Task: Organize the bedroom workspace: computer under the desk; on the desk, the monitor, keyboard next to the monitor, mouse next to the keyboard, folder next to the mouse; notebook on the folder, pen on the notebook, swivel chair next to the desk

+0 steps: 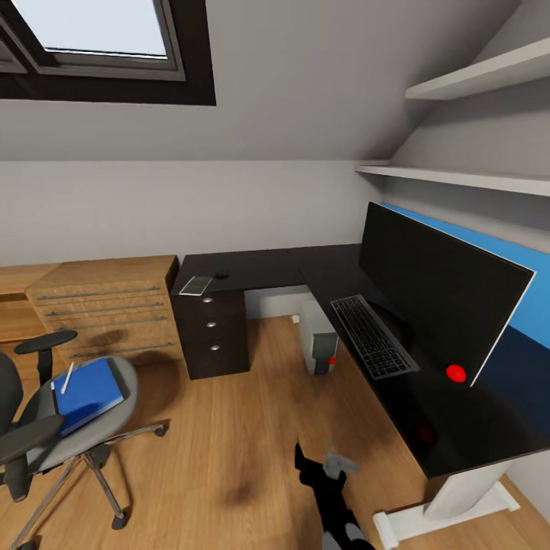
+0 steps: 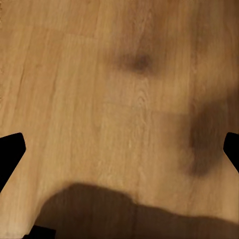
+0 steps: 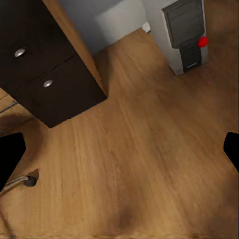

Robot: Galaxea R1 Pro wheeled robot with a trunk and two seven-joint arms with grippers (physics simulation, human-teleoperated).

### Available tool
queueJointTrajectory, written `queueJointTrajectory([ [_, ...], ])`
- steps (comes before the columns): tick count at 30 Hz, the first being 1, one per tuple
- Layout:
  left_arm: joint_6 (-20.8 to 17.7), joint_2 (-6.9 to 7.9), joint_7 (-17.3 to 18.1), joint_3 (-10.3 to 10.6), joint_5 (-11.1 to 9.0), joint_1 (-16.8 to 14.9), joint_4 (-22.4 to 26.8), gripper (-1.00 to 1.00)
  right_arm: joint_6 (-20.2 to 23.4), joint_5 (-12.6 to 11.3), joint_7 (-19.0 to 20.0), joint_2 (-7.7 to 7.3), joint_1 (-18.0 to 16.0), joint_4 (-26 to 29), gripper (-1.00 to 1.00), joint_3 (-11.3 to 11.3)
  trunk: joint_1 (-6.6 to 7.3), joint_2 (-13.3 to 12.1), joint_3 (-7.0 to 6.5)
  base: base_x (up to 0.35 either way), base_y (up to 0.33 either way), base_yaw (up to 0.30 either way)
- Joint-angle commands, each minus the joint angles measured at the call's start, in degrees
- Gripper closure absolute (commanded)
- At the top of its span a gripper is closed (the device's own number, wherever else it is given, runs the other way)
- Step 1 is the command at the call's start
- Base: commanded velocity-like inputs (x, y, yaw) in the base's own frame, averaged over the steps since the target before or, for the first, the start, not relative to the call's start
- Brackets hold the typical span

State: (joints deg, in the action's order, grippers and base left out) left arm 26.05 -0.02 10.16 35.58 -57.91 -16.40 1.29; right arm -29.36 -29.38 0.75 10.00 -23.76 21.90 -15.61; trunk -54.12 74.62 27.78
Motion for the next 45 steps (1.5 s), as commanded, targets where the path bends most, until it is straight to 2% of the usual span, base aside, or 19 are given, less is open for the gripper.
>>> queueJointTrajectory([
  [1,0.1,0.07,0.4,0.3,-0.6,0.0,-0.1,-1.0,-1.1,0.1,0.1,0.0,-0.1,-2.7,-1.0,-0.1,0.0,0.0,0.05,0.0,0.0,0.005],
  [4,0.1,0.19,0.3,0.3,-0.7,0.0,-0.1,-1.0,-2.4,0.6,0.1,0.0,-0.1,-9.7,-1.0,0.0,0.66,-1.2,-0.48,0.0,0.0,0.002],
  [6,0.1,0.19,0.3,0.3,-0.7,0.0,-0.1,-1.0,-2.7,0.7,0.2,-0.12,-0.1,-11.6,-1.0,0.0,1.1,-2.0,-0.84,0.0,0.0,0.001],
  [12,0.1,0.21,0.2,0.2,-0.7,0.0,-0.1,-1.0,-2.9,0.8,0.2,-1.72,-0.1,-18.3,-1.0,0.0,2.42,-4.4,-1.92,0.0,0.0,0.0],
  [19,0.1,0.2,0.2,0.3,-0.7,0.0,-0.1,-1.0,-2.7,0.8,0.2,-2.74,-0.1,-20.6,-1.0,0.0,3.96,-7.2,-3.18,0.0,0.0,0.0],
  [45,0.3,0.38,0.3,0.3,-0.7,0.0,-0.1,-1.0,-2.9,1.0,0.4,-2.85,-0.1,-21.7,-1.0,-0.1,3.96,-7.2,-3.18,0.002,0.0,0.0],
])
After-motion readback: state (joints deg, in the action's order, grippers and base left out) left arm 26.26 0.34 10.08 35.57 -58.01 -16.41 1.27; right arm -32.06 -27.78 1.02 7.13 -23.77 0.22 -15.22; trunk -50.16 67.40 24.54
